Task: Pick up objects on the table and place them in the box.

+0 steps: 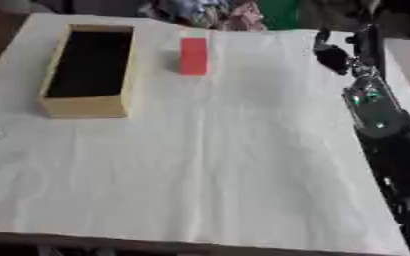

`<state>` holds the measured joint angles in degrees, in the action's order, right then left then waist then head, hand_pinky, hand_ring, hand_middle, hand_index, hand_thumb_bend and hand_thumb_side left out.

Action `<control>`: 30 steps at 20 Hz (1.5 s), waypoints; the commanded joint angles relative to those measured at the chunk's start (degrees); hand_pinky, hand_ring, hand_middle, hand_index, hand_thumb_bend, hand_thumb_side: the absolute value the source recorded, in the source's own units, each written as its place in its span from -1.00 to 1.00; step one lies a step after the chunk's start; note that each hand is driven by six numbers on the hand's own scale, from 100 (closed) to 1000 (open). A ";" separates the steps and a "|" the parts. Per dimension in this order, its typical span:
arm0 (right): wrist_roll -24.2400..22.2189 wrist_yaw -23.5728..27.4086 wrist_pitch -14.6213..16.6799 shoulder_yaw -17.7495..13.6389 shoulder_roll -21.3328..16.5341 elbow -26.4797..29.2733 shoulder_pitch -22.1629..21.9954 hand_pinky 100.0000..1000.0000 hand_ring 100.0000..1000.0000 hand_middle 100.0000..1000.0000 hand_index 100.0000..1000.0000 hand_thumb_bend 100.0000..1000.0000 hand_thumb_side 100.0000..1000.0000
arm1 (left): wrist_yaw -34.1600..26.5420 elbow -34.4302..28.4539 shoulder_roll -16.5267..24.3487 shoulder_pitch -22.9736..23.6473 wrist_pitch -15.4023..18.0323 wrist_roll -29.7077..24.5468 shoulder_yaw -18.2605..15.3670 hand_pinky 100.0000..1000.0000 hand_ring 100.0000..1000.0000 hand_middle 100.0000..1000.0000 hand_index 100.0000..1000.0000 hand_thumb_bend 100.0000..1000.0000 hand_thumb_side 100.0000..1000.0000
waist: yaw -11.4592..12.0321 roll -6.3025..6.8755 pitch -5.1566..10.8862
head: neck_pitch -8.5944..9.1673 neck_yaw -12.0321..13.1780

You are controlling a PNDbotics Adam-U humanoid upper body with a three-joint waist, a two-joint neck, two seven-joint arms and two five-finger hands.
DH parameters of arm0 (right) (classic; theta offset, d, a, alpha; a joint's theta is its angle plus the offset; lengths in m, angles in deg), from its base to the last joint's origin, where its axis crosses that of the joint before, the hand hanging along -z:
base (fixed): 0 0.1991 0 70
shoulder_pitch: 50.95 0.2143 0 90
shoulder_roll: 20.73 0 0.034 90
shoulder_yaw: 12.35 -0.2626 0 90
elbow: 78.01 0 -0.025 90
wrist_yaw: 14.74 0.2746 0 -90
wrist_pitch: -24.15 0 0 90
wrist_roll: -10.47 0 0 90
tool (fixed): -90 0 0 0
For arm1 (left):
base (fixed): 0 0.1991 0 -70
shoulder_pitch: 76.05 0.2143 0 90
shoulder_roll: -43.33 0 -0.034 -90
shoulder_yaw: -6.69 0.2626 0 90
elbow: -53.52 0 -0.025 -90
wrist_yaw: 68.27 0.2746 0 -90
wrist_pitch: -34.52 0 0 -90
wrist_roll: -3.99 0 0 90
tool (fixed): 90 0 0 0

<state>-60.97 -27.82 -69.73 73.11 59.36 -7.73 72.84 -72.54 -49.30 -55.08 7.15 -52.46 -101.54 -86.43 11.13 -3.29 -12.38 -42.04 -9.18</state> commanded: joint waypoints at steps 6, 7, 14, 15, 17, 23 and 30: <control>-0.48 -0.74 -0.07 0.08 -1.41 0.69 1.38 0.51 1.00 0.68 1.00 -1.00 -0.99 | -0.17 -1.00 0.75 -0.31 0.21 0.14 -0.27 1.00 0.63 0.41 0.47 -1.00 -0.49 | 0.13 0.21 0.87 | -0.14 -0.22; -0.81 -0.84 -0.09 0.23 -1.51 0.65 1.53 0.51 1.00 0.69 1.00 -1.00 -1.00 | -0.17 -1.00 0.75 -0.30 0.21 0.13 -0.26 1.00 0.63 0.41 0.47 -1.00 -0.49 | 0.13 0.21 0.88 | -0.14 -0.25; -10.52 -5.74 -0.11 2.76 -3.59 0.36 3.98 0.62 1.00 0.87 1.00 -1.00 -1.00 | -0.13 -0.92 0.76 -0.26 0.19 -0.02 -0.18 1.00 0.63 0.41 0.47 -1.00 -0.48 | 0.24 0.10 1.01 | -0.15 -0.40; -12.87 -7.15 -0.15 3.15 -3.99 0.36 4.50 0.63 1.00 0.88 1.00 -1.00 -1.00 | -0.11 -0.91 0.77 -0.24 0.19 -0.03 -0.18 1.00 0.63 0.41 0.47 -1.00 -0.48 | 0.25 0.08 1.03 | -0.15 -0.41; -18.27 -10.30 -0.13 4.39 -4.98 0.44 5.79 0.66 1.00 0.90 1.00 -0.95 -1.00 | -0.10 -0.89 0.81 -0.23 0.18 -0.05 -0.17 1.00 0.63 0.41 0.47 -1.00 -0.48 | 0.32 0.00 1.10 | -0.18 -0.46; -29.01 -16.93 0.09 6.71 -6.15 -0.41 10.91 0.68 1.00 0.91 1.00 -0.66 -1.00 | -0.09 -0.81 0.86 -0.24 0.15 -0.21 -0.06 1.00 0.63 0.41 0.47 -1.00 -0.48 | 0.56 -0.23 1.24 | -0.20 -0.61; -33.21 -23.43 0.58 9.13 -4.16 -5.05 17.31 0.68 1.00 0.87 1.00 -0.48 -1.00 | -0.05 -0.75 0.97 -0.24 0.14 -0.44 0.13 1.00 0.63 0.41 0.47 -1.00 -0.48 | 1.31 -0.49 1.30 | -0.12 -0.93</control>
<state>-93.39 -49.71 -69.28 82.12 56.11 -12.38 88.72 -72.53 -49.30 -55.07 7.22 -52.40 -101.76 -86.38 12.43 -4.01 -12.24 -42.20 -9.90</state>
